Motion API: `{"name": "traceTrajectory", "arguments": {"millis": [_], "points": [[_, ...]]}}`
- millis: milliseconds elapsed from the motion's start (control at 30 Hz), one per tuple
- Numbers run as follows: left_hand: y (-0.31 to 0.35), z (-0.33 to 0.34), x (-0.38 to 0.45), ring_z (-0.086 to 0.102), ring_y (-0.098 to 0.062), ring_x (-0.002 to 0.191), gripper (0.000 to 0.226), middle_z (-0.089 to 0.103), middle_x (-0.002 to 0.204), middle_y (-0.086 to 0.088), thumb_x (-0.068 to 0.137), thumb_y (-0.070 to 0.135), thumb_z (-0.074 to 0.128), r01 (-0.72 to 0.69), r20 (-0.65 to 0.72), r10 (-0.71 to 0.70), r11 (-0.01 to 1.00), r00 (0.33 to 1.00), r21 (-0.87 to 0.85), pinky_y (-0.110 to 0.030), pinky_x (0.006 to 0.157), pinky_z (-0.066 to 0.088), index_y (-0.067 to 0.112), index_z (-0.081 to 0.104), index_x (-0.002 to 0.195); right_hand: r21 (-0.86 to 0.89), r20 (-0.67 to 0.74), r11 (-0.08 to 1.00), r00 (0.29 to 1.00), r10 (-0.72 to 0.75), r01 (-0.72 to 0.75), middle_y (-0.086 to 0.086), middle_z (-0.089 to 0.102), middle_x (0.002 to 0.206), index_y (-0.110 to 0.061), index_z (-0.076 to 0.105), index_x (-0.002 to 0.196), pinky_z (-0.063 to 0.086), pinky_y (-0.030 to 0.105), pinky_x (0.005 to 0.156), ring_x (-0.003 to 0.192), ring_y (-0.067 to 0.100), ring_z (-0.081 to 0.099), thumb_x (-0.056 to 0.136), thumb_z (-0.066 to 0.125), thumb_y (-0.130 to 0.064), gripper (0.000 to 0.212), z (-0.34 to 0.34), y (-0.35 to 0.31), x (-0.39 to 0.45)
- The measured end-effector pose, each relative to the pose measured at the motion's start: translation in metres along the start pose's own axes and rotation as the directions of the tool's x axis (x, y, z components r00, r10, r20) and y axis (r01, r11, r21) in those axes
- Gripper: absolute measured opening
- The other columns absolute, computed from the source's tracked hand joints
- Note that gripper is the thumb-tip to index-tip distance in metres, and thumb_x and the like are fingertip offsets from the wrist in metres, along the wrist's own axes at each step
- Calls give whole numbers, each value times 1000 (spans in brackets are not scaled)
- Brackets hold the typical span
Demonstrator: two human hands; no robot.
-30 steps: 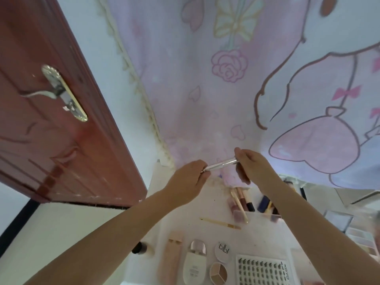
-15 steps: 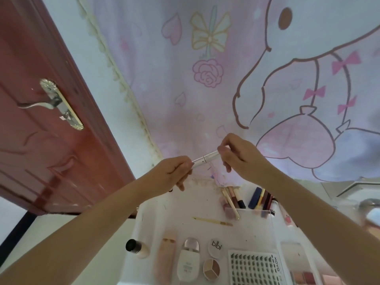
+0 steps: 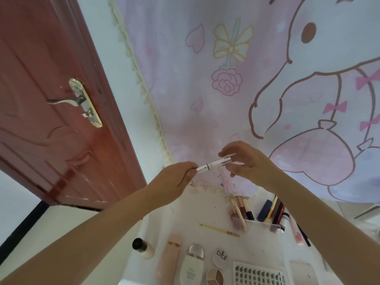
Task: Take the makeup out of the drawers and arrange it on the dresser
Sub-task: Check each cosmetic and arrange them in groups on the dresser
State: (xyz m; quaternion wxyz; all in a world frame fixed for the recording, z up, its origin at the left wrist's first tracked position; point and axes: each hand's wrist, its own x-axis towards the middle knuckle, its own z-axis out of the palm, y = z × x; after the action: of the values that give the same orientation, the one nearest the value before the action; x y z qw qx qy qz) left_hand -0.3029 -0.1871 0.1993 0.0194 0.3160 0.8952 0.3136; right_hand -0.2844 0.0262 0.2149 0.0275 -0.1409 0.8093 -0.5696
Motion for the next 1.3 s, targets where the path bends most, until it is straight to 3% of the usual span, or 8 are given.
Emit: {"name": "traceTrajectory", "arguments": {"millis": [167,300,367,533,733,900,1067,1300], "points": [[-2,-2,-3,38,0,55,27,42,64,16,97,19,33,18,16,-18,1000,1000,-20,-10,60,36,9,56,104,-202,53,970,987,149,-136,-11,60,47,-24,55,73,36,9,39,35,-1,48,92,46,-26,22,9,0,12],[-6,-3,-7,36,-2,51,28,39,60,14,98,17,32,24,12,-24,999,1000,-28,-9,57,36,5,57,101,-7,133,1000,991,23,-22,-13,63,84,-35,56,89,50,14,62,68,-2,61,80,59,5,40,2,5,12],[-7,-6,-8,36,-3,52,28,38,61,14,98,17,32,30,22,-30,999,999,-24,-8,57,36,5,57,101,39,188,997,980,65,-73,-15,61,98,-42,50,99,52,15,63,79,-1,64,80,62,-2,45,4,3,16],[-12,-11,-7,37,-1,54,28,39,61,12,98,17,32,36,18,-36,999,999,-6,-11,57,35,5,57,101,-211,137,973,983,122,-92,-11,61,48,-26,57,72,41,12,42,39,1,50,89,52,-21,19,15,-1,26],[-22,-10,-10,46,8,53,27,39,59,14,97,15,34,70,8,-70,997,998,-41,-9,56,35,4,58,98,90,198,992,978,71,-91,-10,63,91,-36,57,97,53,17,59,74,2,64,78,63,3,43,18,7,28],[-30,-9,-10,46,6,57,25,40,60,15,97,13,35,51,4,-51,997,999,-54,-9,59,35,4,59,96,-218,152,970,979,138,-103,-12,62,50,-25,58,73,45,18,49,41,1,53,88,54,-18,17,21,8,34],[-41,-8,-8,37,-2,51,25,39,58,17,97,13,35,72,-19,-74,995,997,-63,-12,53,34,4,59,95,-35,201,995,974,99,-94,-14,62,93,-40,53,95,54,15,70,78,5,66,78,65,-6,40,23,14,37],[-63,2,-7,44,5,52,22,40,57,16,96,16,38,102,42,-98,989,994,-106,-12,53,35,7,58,97,-57,129,981,973,192,-186,-9,64,52,-19,62,75,48,13,50,45,4,56,87,54,-7,19,33,22,46]]}}
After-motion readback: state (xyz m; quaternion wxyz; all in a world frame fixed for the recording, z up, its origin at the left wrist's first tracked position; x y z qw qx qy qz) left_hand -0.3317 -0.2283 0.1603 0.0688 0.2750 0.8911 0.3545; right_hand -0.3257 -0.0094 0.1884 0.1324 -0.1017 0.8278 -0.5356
